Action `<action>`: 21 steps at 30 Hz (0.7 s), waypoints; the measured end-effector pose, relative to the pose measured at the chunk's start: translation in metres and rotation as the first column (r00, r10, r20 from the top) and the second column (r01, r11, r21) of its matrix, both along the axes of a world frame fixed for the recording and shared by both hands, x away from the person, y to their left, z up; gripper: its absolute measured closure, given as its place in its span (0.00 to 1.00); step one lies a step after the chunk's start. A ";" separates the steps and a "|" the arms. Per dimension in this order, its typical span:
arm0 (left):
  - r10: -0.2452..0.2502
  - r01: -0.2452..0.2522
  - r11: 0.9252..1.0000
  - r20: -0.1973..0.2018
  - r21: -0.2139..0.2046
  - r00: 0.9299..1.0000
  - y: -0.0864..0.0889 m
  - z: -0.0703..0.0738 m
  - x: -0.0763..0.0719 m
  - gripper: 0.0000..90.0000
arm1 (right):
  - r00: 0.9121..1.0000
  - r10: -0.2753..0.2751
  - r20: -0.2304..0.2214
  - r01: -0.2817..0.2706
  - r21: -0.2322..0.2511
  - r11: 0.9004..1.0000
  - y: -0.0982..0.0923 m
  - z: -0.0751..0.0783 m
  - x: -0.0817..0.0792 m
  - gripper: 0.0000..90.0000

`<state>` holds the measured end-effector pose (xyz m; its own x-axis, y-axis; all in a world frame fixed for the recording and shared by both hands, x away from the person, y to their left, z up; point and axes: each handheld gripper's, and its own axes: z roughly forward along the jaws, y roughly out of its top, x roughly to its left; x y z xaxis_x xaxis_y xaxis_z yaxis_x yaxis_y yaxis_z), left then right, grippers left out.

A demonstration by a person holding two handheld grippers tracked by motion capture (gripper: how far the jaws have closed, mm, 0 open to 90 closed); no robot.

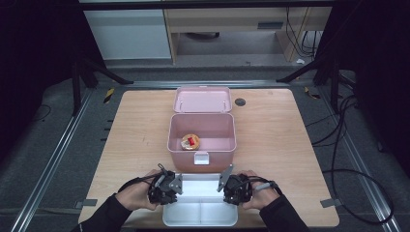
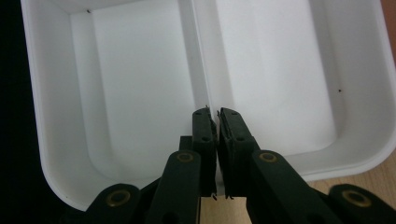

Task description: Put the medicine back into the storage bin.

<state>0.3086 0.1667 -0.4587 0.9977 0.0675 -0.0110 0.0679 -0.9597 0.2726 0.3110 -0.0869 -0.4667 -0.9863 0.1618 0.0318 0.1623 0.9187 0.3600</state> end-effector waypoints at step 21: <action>-0.027 0.032 0.999 0.104 -0.039 0.994 0.000 0.115 0.007 0.98 | 0.995 0.029 0.094 -0.035 0.057 0.998 -0.012 0.110 0.002 0.96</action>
